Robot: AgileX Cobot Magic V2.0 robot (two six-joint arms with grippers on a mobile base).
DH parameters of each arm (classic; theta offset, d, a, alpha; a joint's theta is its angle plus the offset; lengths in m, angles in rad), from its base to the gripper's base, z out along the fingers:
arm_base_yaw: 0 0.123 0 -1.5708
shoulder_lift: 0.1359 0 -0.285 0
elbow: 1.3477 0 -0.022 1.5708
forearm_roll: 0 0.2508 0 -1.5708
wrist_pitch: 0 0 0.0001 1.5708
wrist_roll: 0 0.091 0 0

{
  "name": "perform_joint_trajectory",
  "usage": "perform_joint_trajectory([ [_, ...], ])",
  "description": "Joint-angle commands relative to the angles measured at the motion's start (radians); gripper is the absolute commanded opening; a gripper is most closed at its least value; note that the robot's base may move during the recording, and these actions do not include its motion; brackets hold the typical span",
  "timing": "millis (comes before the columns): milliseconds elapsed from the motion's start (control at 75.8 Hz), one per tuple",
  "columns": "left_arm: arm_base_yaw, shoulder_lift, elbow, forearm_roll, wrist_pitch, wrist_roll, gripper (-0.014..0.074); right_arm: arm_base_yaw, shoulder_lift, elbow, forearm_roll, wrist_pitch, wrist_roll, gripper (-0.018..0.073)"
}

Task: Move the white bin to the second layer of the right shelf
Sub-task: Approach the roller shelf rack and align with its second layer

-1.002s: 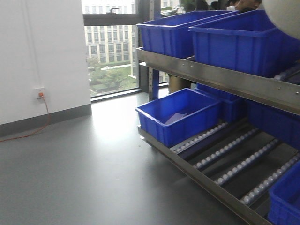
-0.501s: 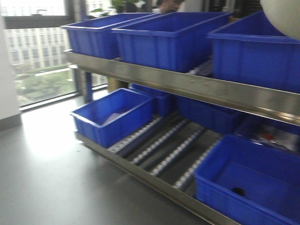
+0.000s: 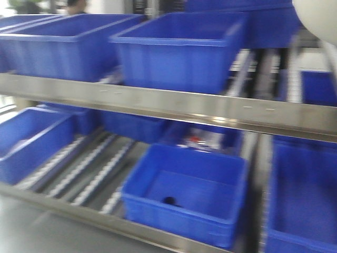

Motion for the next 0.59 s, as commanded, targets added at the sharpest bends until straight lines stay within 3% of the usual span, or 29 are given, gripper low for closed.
perform_joint_trajectory([
  [0,-0.003,-0.014,0.037,0.0,-0.087,-0.005,0.0085,-0.007,0.0,-0.031,-0.003,-0.099,-0.007,0.0055],
  [580,-0.003,-0.014,0.037,0.0,-0.087,-0.005,0.0085,-0.007,0.0,-0.031,-0.003,-0.099,-0.007,0.0055],
])
